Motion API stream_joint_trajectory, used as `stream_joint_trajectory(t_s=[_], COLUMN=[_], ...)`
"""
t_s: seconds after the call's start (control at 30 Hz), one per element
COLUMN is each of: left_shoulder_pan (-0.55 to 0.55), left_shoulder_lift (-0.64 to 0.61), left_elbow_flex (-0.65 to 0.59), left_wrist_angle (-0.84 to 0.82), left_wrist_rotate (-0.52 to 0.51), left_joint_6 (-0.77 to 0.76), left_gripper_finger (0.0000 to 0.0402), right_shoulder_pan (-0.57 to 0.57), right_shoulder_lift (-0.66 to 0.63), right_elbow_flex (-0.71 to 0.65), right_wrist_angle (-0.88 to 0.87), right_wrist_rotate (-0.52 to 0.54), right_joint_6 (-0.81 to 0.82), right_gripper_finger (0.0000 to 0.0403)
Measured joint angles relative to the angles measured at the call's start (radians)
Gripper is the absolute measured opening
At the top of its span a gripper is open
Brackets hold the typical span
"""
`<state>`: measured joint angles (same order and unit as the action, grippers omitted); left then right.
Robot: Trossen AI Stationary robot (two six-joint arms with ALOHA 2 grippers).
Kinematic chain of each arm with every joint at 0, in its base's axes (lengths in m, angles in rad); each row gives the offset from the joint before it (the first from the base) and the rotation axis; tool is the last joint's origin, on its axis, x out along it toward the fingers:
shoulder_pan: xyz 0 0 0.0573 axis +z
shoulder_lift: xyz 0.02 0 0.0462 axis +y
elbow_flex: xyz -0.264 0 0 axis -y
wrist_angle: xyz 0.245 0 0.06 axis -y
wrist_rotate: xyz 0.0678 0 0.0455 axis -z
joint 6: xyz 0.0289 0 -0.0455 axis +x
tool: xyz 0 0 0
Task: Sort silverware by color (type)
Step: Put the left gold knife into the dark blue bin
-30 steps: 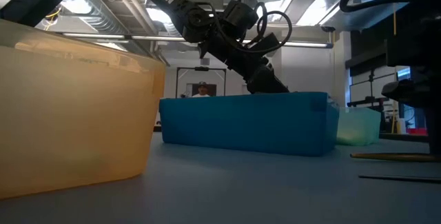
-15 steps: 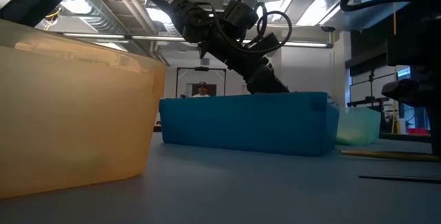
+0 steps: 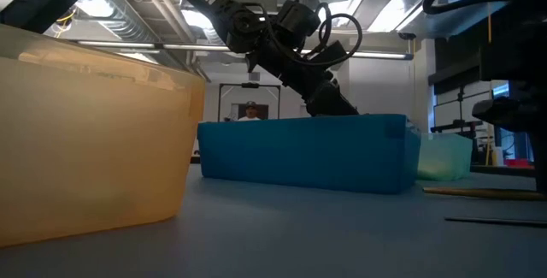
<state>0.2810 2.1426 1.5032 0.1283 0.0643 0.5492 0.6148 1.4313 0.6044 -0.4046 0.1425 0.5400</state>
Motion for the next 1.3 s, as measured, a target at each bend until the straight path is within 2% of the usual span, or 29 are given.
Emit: stream_joint_trajectory(t_s=[0.53, 0.63, 0.87, 1.3], left_shoulder_pan=[-0.004, -0.011, -0.031, -0.047], left_shoulder_lift=[0.0, -0.009, -0.052, -0.193], left_elbow_flex=[0.0, 0.0, 0.002, 0.001], left_wrist_angle=[0.012, 0.023, 0.032, -0.006], left_wrist_rotate=[-0.001, -0.028, -0.106, -0.104], left_joint_6=[0.001, 0.001, 0.0, -0.05], left_gripper_finger=[0.0084, 0.0084, 0.0084, 0.0084], right_shoulder_pan=[0.0, 0.0, 0.0, 0.0], right_shoulder_lift=[0.0, 0.0, -0.002, -0.002], right_elbow_flex=[0.112, 0.145, 0.234, 0.375], right_wrist_angle=[-0.16, -0.192, -0.319, -0.513], right_wrist_rotate=[-0.005, -0.005, -0.004, -0.002], right_joint_6=[-0.087, -0.115, -0.18, -0.188], right_gripper_finger=[0.0001, 0.0, 0.0, 0.0])
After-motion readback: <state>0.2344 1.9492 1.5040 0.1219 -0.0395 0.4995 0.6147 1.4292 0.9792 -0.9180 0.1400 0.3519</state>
